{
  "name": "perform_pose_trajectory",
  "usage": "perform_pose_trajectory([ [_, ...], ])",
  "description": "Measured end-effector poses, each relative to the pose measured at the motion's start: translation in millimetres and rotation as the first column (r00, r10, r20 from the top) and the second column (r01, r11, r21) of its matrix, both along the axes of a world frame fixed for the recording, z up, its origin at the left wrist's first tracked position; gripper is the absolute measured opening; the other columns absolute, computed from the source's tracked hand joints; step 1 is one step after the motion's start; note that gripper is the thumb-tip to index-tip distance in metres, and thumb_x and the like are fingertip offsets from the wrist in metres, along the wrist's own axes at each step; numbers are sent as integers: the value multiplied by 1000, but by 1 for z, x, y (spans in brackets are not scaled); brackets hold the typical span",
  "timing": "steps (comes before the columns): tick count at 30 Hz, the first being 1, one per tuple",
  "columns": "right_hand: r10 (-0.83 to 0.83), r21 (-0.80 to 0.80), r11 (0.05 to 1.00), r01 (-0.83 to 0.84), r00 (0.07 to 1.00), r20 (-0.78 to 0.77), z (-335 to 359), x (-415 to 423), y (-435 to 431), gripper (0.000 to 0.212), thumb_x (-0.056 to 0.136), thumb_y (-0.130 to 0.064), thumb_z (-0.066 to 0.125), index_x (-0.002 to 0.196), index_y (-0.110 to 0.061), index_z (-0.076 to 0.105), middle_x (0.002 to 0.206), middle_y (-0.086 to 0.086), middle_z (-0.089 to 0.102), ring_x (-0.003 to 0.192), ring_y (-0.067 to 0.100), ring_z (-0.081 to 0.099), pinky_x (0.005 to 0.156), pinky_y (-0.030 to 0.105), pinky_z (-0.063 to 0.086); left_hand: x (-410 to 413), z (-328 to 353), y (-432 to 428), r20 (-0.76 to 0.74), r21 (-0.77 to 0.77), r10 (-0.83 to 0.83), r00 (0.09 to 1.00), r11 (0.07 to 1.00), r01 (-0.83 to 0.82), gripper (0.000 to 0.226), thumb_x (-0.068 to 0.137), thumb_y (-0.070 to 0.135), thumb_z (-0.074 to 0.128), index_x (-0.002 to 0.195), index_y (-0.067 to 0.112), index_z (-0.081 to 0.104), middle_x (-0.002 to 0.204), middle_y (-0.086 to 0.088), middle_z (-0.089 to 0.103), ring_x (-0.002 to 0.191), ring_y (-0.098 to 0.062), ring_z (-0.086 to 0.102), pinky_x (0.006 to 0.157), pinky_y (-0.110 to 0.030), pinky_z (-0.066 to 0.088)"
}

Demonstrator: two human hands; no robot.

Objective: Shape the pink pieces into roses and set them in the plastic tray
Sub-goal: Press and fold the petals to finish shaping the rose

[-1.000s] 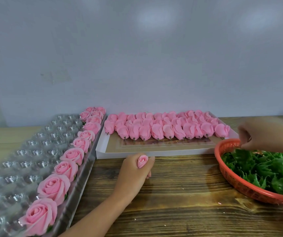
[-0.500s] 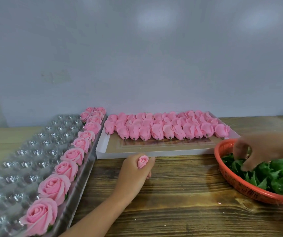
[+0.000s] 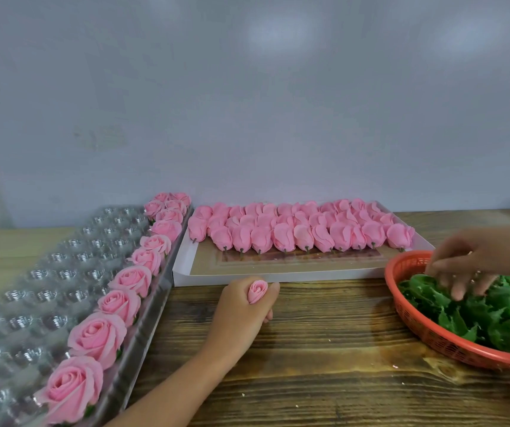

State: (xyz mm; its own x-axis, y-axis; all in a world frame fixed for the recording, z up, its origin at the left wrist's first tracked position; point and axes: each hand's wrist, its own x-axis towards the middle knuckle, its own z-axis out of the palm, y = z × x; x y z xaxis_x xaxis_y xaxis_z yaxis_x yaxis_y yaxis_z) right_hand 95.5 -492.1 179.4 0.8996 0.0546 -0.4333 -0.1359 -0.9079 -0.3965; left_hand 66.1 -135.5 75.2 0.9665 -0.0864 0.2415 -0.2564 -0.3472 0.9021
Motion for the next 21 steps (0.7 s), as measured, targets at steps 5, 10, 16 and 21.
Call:
perform_pose_trajectory([
  [5, 66, 59, 996, -68, 997, 33, -2, 4, -2, 15, 96, -21, 60, 100, -28, 72, 89, -1, 77, 79, 14, 74, 61, 18, 55, 0, 0, 0, 1, -4, -6, 1000, 1000, 6, 33, 92, 30, 58, 61, 19, 55, 54, 5, 58, 56, -4, 58, 62, -13, 48],
  [10, 180, -29, 983, -179, 984, 16, 2, -2, -6, 44, 54, -41, 81, 93, -53, 66, 98, -11, 75, 86, 11, 74, 69, 20, 57, 0, 0, 0, 4, -10, -3, 1000, 1000, 3, 33, 92, 30, 58, 61, 17, 56, 54, 4, 58, 56, -4, 58, 61, -13, 48],
  [16, 142, -108, 984, -139, 990, 25, 3, -3, -10, 47, 53, -63, 71, 98, -62, 56, 93, -17, 75, 79, 0, 70, 68, 19, 52, -1, 0, 0, -2, -6, 2, 1000, 1000, -2, 33, 92, 30, 58, 61, 19, 56, 54, 5, 58, 56, -4, 58, 61, -12, 47],
  [21, 159, -160, 976, -146, 985, 72, 4, 1, -21, 78, 39, -100, 53, 108, -64, 49, 96, -27, 73, 84, -7, 67, 71, 25, 46, -1, 0, 0, -1, -5, 1, 1000, 1000, -1, 33, 92, 29, 58, 60, 19, 55, 53, 6, 57, 55, -3, 57, 61, -12, 48],
])
